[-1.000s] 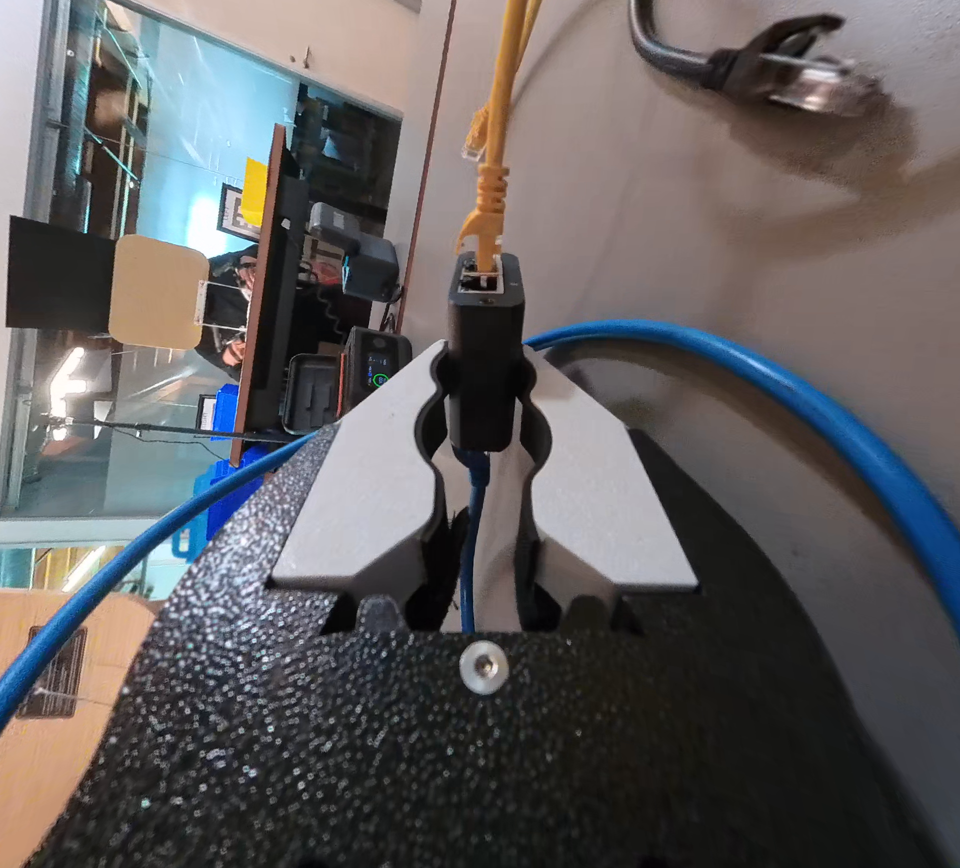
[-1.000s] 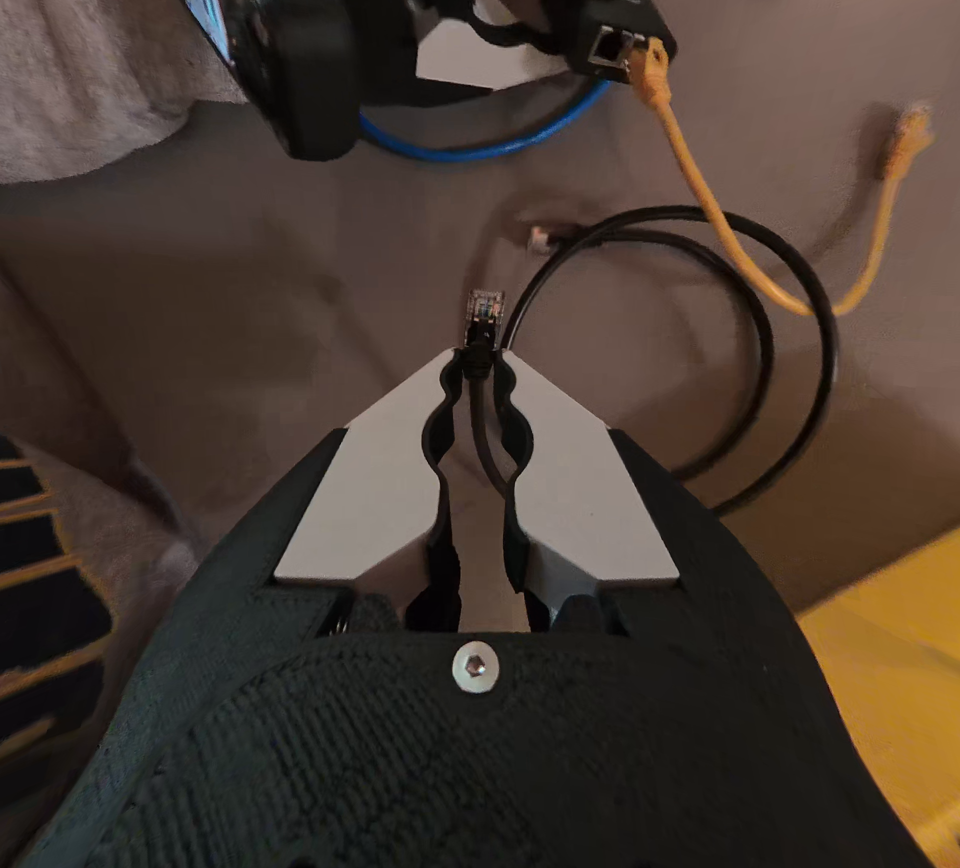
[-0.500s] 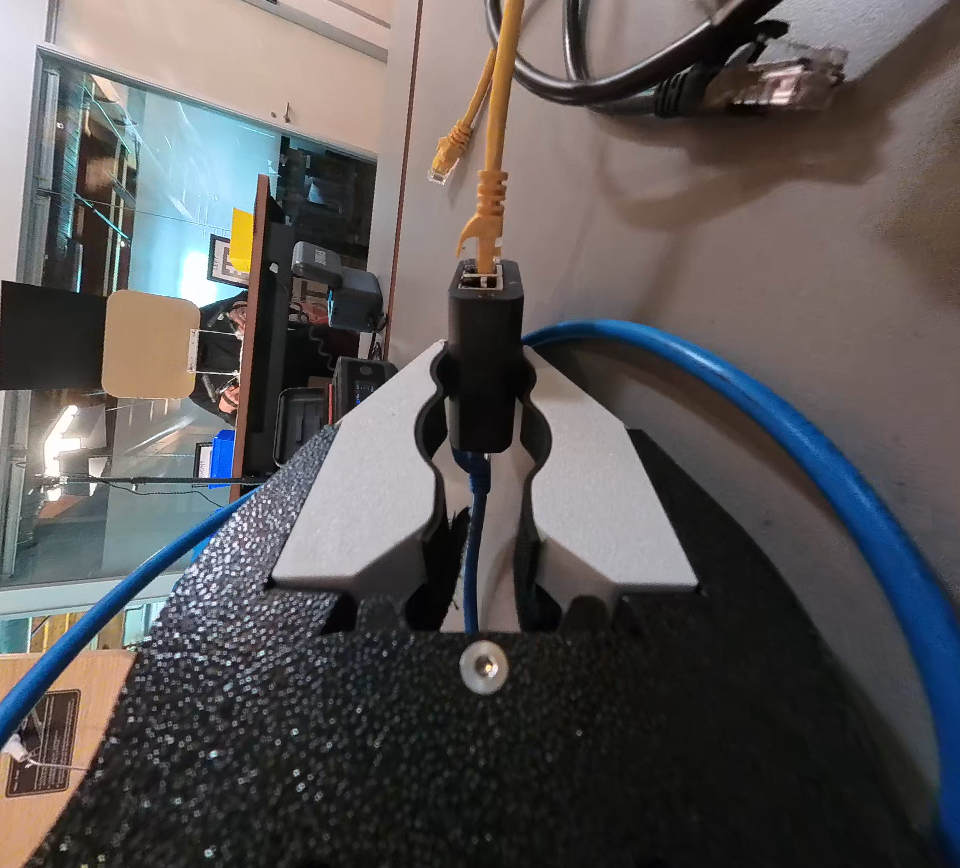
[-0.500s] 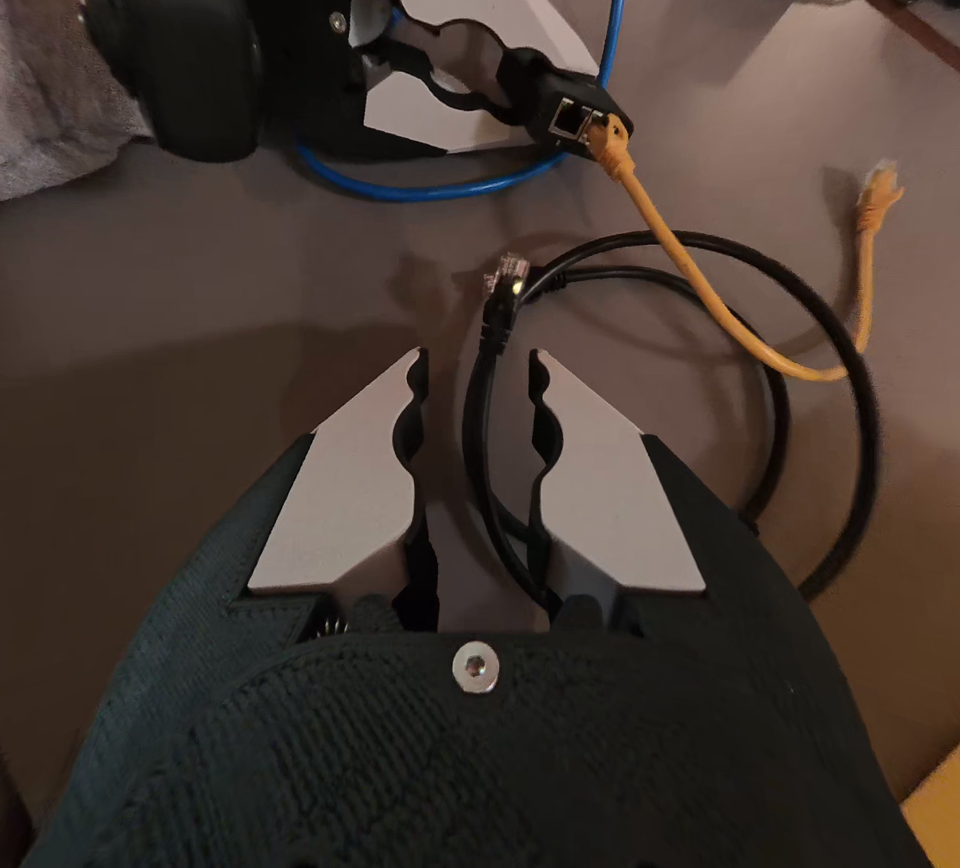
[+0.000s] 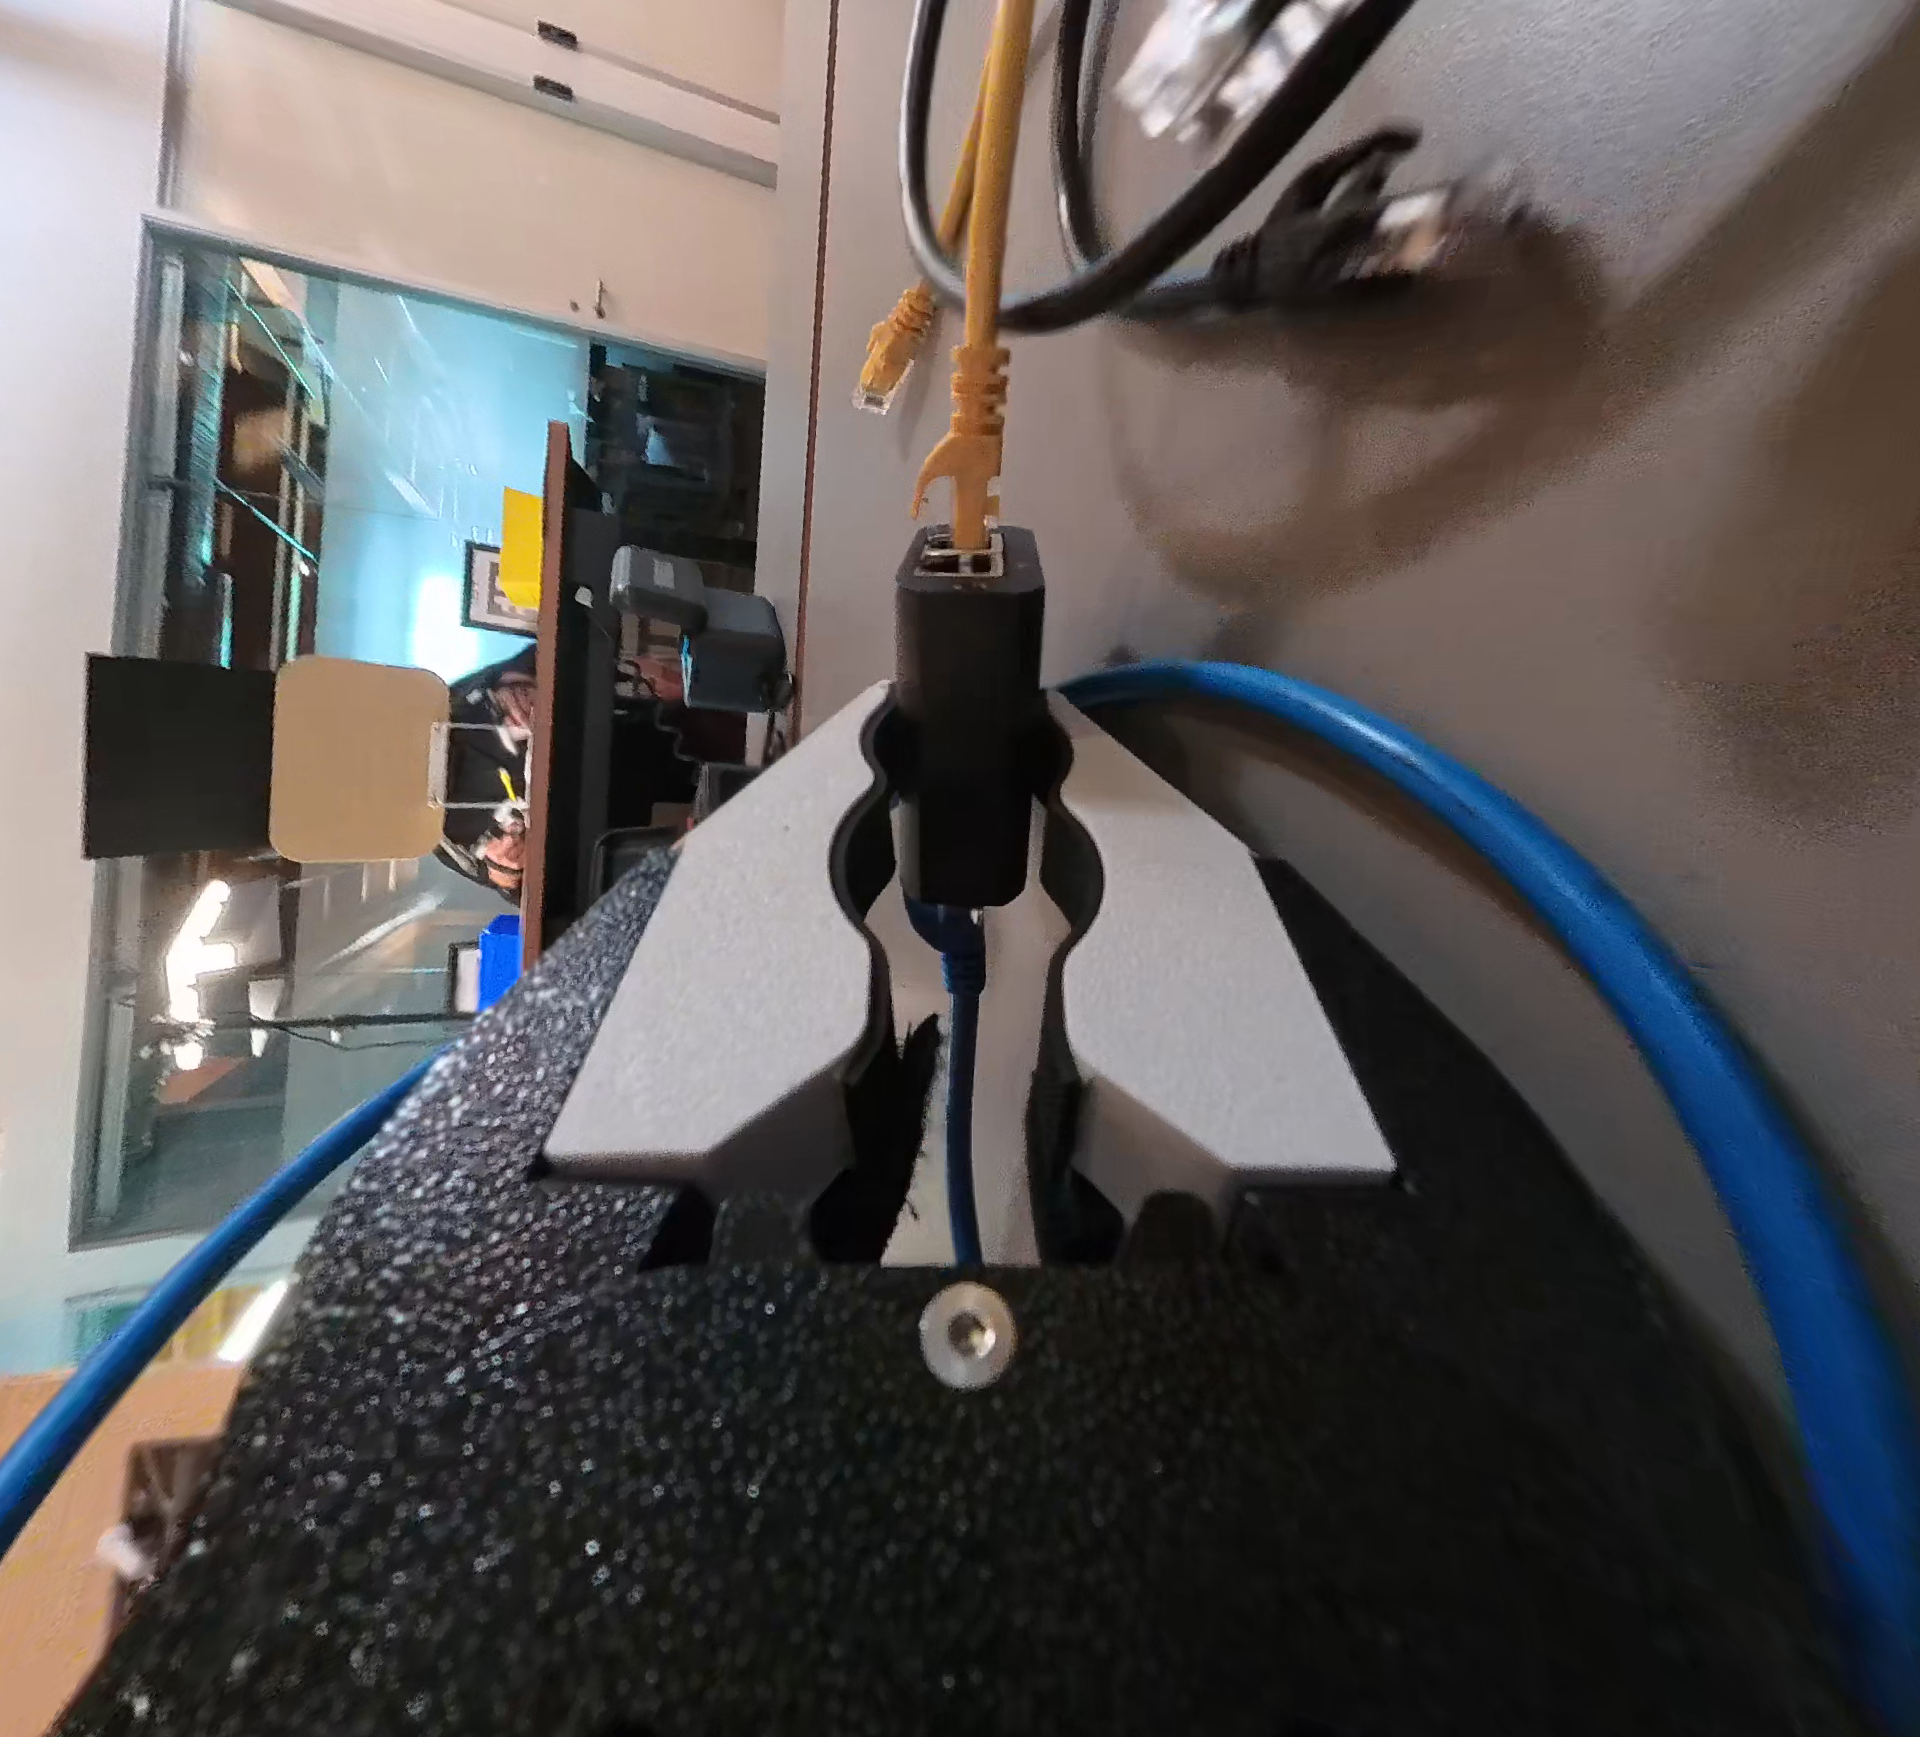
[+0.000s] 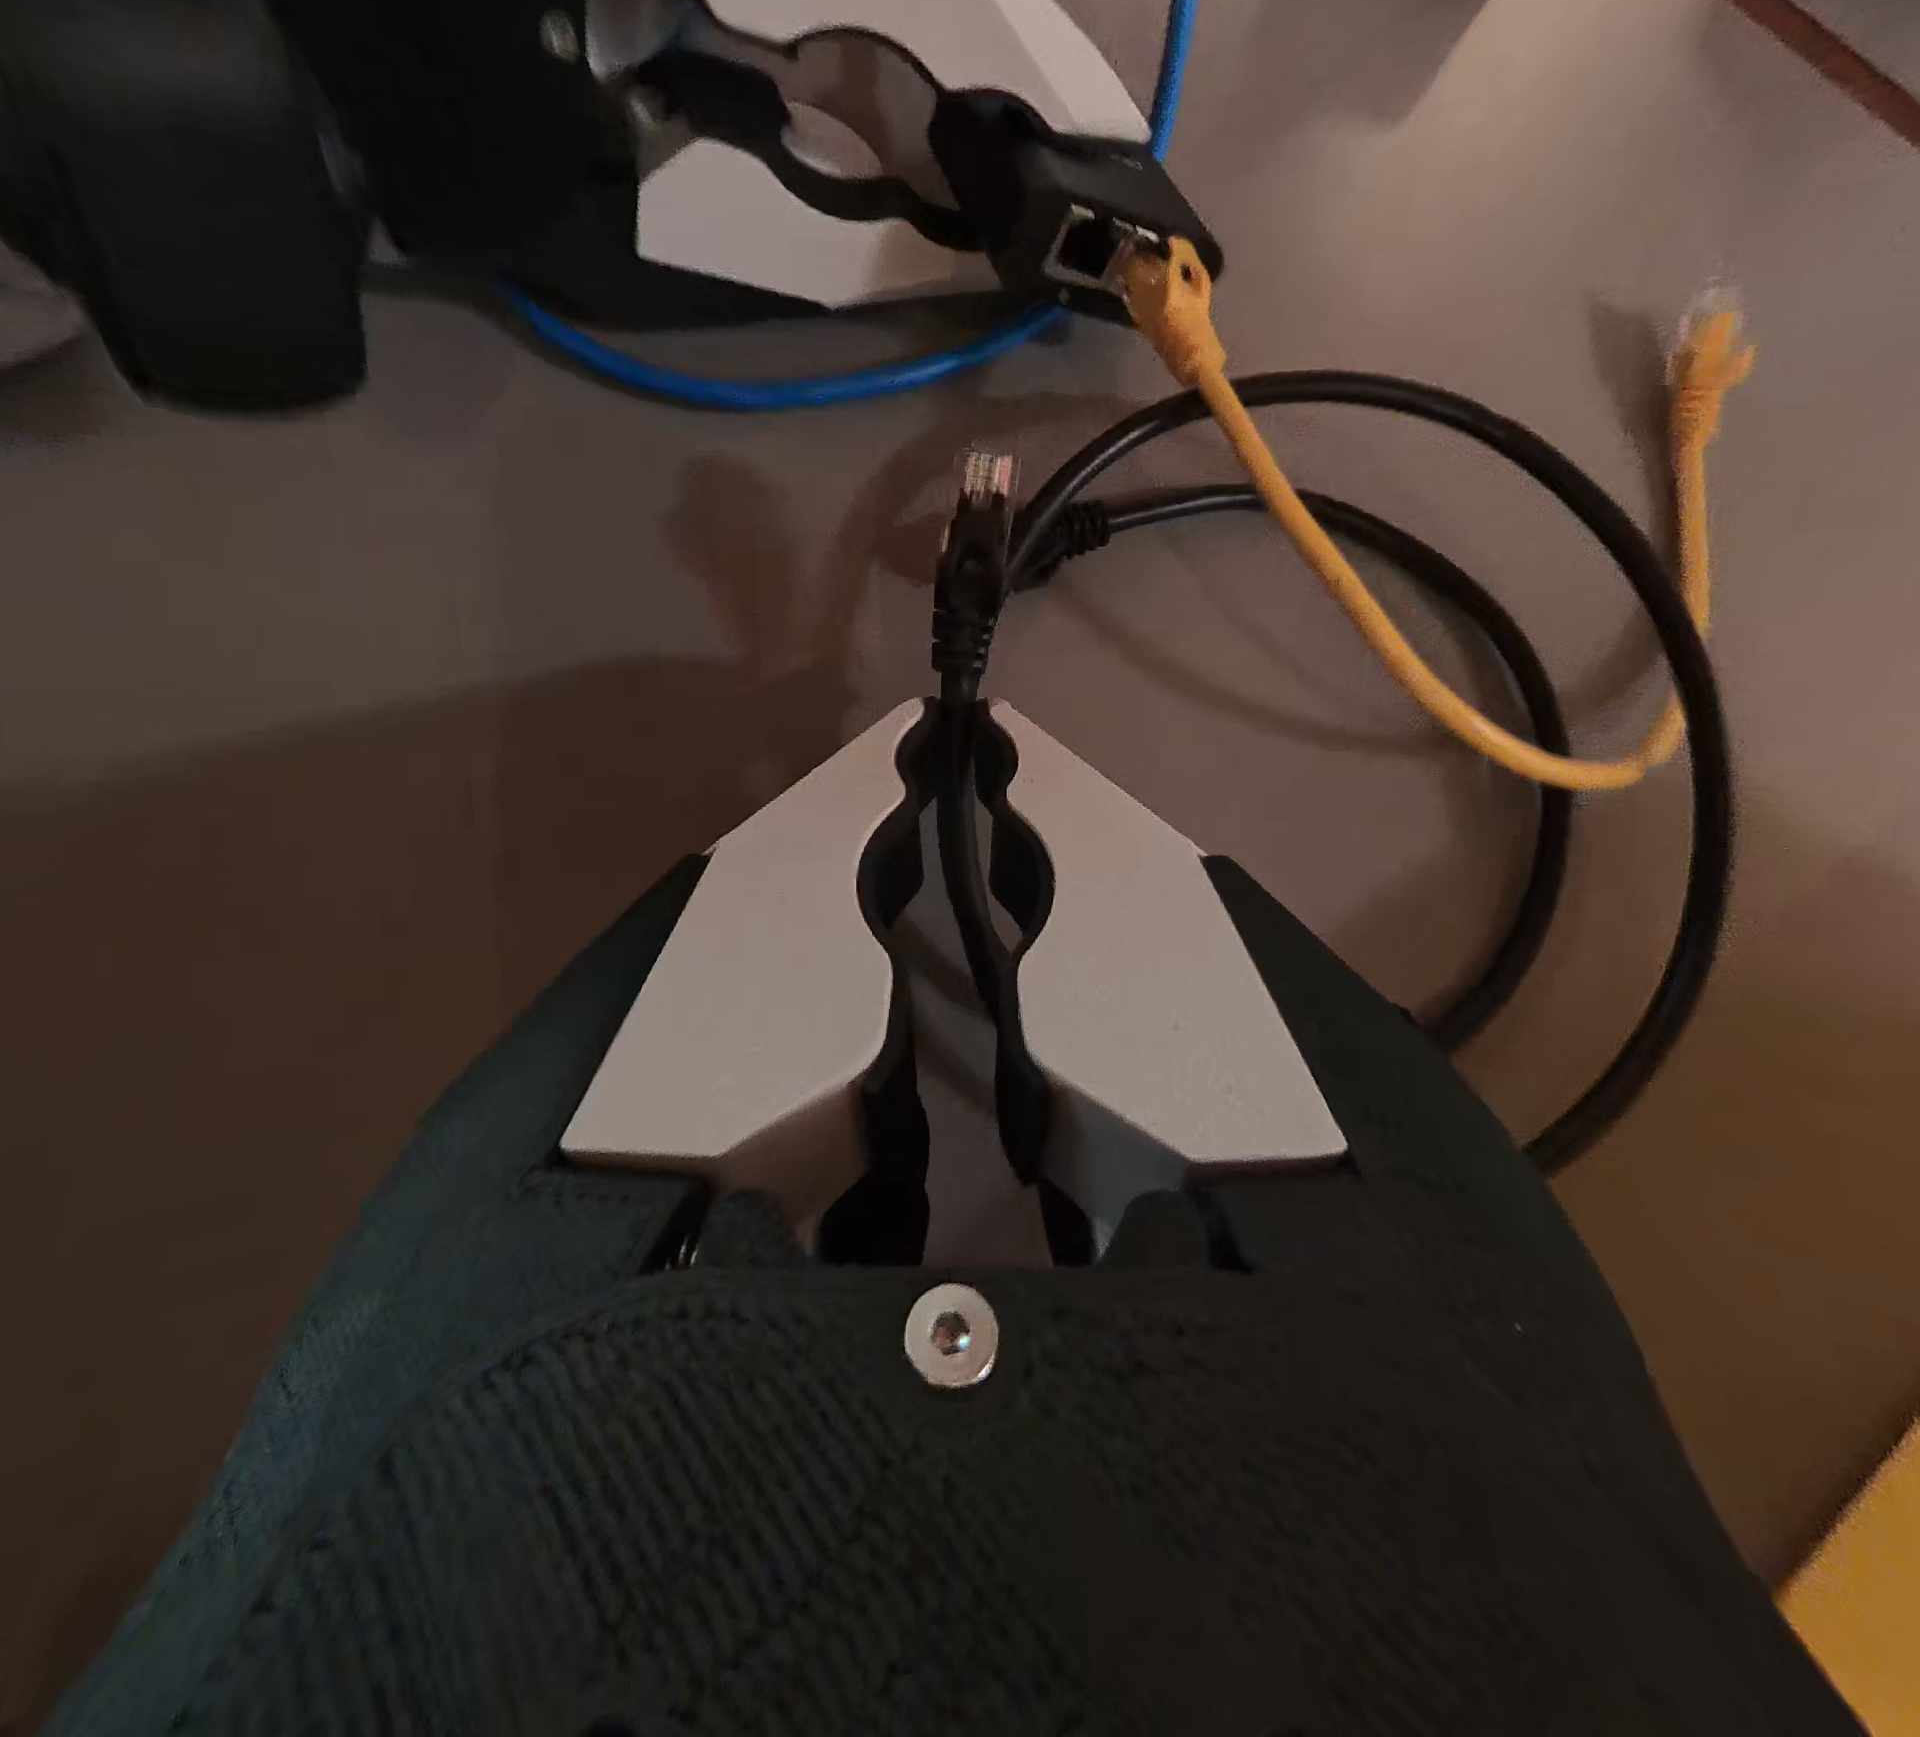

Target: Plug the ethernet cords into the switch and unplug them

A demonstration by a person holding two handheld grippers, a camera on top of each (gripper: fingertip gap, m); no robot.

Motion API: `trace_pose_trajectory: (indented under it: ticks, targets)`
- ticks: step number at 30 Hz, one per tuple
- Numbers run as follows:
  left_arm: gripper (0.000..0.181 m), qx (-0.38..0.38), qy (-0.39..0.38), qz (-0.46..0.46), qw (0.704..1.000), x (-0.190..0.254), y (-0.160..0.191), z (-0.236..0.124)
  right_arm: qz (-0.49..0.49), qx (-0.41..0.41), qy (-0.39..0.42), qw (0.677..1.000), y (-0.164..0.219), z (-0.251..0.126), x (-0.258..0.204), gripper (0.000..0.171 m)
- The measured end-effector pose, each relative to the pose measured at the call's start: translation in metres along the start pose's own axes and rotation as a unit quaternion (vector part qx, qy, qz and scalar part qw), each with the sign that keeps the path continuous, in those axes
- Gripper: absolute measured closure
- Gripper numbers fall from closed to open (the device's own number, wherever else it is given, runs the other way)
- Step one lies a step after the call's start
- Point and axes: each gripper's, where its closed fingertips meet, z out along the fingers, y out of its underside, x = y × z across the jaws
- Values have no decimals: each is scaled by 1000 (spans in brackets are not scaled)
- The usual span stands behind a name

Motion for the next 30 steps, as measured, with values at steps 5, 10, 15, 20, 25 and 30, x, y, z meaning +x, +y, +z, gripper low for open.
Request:
trace_pose_trajectory:
  ticks: [5,10,15,20,25,30]
  targets:
    - [159,31,-25,79,996,1,-20,-6,53,-48,-60,996,-6,-2,-1,166]
    - [160,85,-56,99,990,-5,-40,-18,90,-83,-112,986,-13,-8,-1,167]
    - [160,124,-53,110,985,-1,-53,-25,96,-111,-126,981,-14,-14,-4,167]
    - [160,137,-33,106,984,5,-58,-26,101,-141,-133,976,-6,-14,-8,167]
    - [160,144,-16,106,984,11,-60,-27,93,-165,-126,974,0,-12,-8,167]
    - [160,151,1,105,983,16,-63,-27,76,-190,-135,969,6,-11,-12,167]
